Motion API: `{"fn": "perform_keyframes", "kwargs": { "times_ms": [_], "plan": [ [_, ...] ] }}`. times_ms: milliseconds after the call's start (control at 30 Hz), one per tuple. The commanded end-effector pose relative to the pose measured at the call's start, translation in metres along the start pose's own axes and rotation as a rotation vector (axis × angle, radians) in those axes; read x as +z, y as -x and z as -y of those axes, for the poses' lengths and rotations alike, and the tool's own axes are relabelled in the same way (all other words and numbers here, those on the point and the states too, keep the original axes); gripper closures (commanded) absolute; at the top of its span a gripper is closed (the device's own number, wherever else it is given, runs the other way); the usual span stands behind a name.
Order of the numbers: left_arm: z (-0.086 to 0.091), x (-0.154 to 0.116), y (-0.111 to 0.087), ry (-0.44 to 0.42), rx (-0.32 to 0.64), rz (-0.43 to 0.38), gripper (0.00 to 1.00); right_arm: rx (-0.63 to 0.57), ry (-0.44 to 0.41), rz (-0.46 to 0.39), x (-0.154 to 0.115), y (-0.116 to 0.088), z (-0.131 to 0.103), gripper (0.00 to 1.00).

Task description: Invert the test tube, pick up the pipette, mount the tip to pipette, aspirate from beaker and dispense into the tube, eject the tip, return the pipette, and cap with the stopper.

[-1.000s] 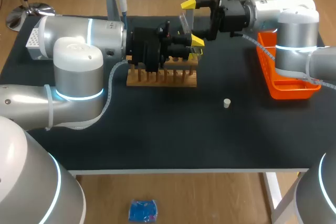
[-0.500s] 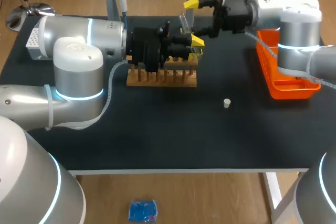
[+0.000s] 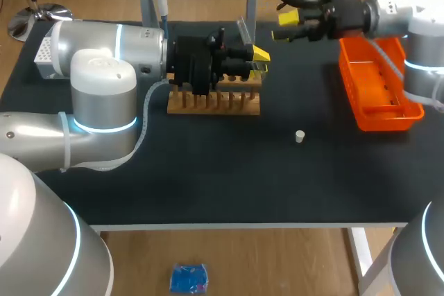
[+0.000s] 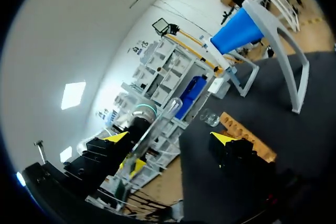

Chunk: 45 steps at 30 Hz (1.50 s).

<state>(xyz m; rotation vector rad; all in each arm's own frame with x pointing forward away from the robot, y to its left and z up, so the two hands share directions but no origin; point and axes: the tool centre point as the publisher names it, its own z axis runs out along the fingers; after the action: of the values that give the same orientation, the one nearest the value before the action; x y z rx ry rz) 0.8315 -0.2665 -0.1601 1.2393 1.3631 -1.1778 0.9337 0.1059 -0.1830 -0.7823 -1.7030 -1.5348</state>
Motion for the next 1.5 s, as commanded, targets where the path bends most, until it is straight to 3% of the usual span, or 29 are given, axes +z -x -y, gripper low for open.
{"fn": "perform_keyframes", "kwargs": {
  "times_ms": [33,500,700,967,1233,1500],
  "plan": [
    [0.0,0.001,0.0,0.003,0.001,0.001,1.0,-1.111,0.013,0.327,-0.002,0.001,0.009,0.0],
    [0.0,0.001,0.0,0.003,0.001,0.001,1.0,-1.111,0.013,0.327,-0.002,0.001,0.009,0.0],
    [0.0,0.001,0.0,0.003,0.001,0.001,1.0,-1.359,-0.077,0.263,-0.004,0.02,0.017,0.0],
    [0.0,0.001,0.0,0.003,0.001,0.001,1.0,-1.496,-0.164,0.099,0.002,0.036,0.027,0.0],
    [0.0,0.001,0.0,0.003,0.001,0.001,1.0,-1.508,-0.246,-0.05,0.008,0.05,0.036,0.0],
    [0.0,0.001,0.0,0.003,0.001,0.001,1.0,-1.434,-0.393,-0.054,0.006,0.067,0.038,0.0]
  ]
}}
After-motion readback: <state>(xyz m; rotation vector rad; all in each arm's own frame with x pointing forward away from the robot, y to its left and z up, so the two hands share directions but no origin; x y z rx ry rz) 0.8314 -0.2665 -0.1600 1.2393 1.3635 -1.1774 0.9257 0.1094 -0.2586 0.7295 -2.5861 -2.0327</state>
